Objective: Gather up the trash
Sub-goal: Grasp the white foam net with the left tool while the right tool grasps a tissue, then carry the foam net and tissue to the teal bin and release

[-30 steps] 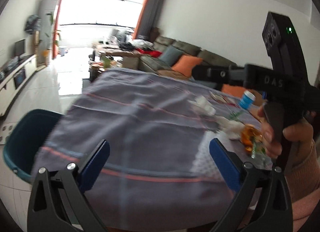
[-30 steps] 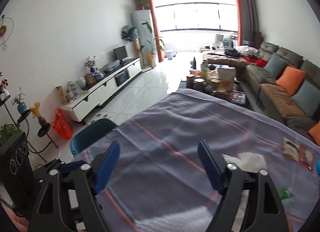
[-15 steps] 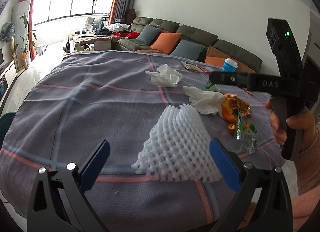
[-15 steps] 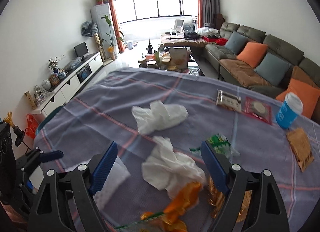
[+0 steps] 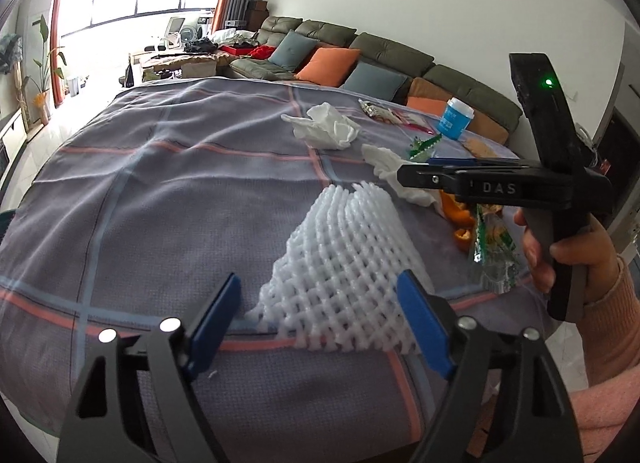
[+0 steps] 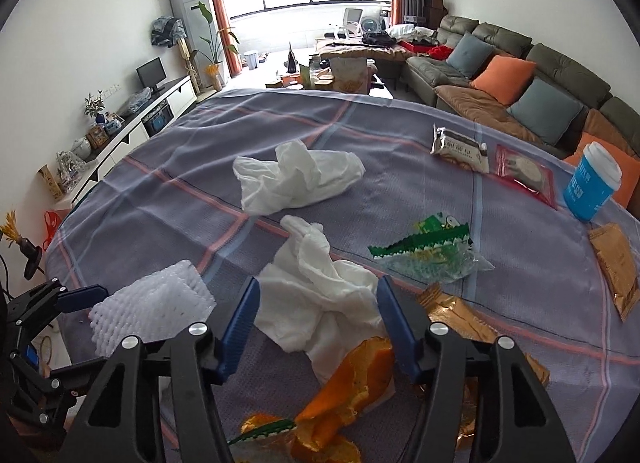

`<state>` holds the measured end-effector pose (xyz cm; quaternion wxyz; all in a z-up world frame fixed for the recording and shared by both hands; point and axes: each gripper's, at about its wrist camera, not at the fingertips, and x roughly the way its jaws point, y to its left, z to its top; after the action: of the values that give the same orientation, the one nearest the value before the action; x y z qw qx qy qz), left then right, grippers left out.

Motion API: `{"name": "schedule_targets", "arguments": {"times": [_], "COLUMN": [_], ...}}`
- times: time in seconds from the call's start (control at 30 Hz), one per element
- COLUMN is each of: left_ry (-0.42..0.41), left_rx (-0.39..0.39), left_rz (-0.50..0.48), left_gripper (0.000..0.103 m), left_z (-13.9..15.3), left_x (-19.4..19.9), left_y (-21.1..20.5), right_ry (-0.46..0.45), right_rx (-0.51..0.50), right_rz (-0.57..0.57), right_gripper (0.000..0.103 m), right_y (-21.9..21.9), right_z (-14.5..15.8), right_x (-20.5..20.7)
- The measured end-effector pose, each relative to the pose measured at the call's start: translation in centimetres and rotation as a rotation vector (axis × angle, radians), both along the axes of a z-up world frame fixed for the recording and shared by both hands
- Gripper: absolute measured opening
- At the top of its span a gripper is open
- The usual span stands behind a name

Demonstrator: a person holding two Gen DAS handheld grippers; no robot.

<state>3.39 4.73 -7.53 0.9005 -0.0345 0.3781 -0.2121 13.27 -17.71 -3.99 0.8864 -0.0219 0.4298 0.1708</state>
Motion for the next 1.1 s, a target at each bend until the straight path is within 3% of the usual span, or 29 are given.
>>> {"name": "schedule_targets", "arguments": {"times": [0.1,0.27,0.43,1.1], "left_ry": [0.003,0.011,0.007,-0.082], "left_rx": [0.006,0.004,-0.008,-0.057], "left_rz": [0.009,0.017,0.023,0.106], "left_gripper": [0.066,0.037,0.013,0.011], "left_z": [0.0,0.0,0.3,3.3], "left_x": [0.1,0.2,0.3,-1.1], "left_y": [0.1,0.4,0.9,4.3], "right_ry": [-0.001,-0.012,-0.022,-0.141], "right_rx": [-0.018,-0.054,-0.069,0.053], "right_rz": [0.001,0.009,0.025,0.086], "right_gripper": [0.049,0.020,0.008,0.006], "right_y": [0.0,0.0,0.3,2.2], "right_z": [-0.1,0.1,0.5,5.5], "right_x": [-0.1,-0.2,-0.3,-1.2]}}
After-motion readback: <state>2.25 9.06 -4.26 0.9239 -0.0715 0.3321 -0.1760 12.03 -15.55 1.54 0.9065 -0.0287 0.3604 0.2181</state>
